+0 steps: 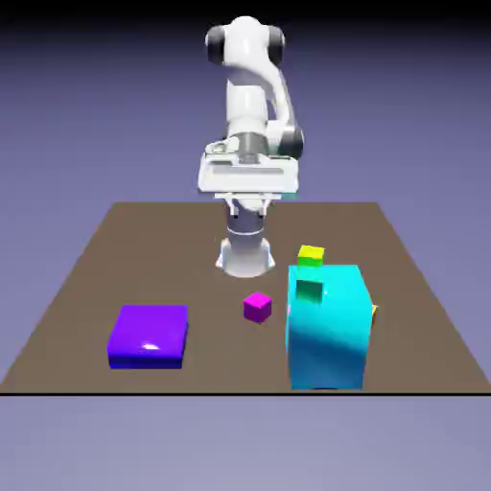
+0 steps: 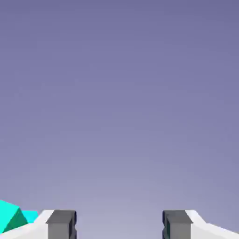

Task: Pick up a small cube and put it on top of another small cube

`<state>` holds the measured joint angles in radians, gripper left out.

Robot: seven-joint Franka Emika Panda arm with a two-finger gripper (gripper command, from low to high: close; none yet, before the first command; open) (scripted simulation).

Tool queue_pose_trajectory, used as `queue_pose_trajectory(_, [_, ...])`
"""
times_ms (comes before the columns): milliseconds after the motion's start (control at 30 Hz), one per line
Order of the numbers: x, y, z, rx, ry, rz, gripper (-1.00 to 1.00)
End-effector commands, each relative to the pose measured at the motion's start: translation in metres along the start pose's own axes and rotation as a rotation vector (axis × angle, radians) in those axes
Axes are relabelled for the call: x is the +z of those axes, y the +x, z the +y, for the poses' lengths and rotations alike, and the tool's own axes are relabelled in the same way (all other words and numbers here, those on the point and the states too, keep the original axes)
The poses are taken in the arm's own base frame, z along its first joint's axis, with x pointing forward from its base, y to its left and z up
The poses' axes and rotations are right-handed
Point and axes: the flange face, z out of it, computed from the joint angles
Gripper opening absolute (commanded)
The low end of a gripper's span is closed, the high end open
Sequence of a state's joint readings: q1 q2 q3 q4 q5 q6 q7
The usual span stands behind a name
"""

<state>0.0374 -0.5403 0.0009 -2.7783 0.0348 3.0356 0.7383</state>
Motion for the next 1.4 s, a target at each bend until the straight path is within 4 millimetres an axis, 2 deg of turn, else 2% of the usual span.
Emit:
queue_pose_trajectory(0, [0.008,-0.008,-0.012,-0.029,-0.016,-0.033,0.00])
queue_pose_trajectory(100, [0.037,-0.038,-0.049,-0.120,-0.069,-0.149,0.00])
queue_pose_trajectory(200, [0.065,-0.078,-0.084,-0.211,-0.121,-0.281,0.00])
queue_pose_trajectory(333, [0.094,-0.144,-0.127,-0.328,-0.180,-0.467,0.00])
queue_pose_trajectory(433, [0.107,-0.200,-0.154,-0.413,-0.214,-0.614,0.00])
queue_pose_trajectory(500, [0.117,-0.226,-0.163,-0.455,-0.257,-0.691,0.00])
queue_pose_trajectory(633, [0.137,-0.275,-0.172,-0.532,-0.355,-0.826,0.00])
queue_pose_trajectory(933, [0.169,-0.369,-0.163,-0.761,-0.652,-1.039,0.00])
queue_pose_trajectory(1133, [0.185,-0.415,-0.151,-0.901,-0.845,-1.110,0.00])
queue_pose_trajectory(1367, [0.206,-0.454,-0.133,-1.036,-1.065,-1.131,0.00])
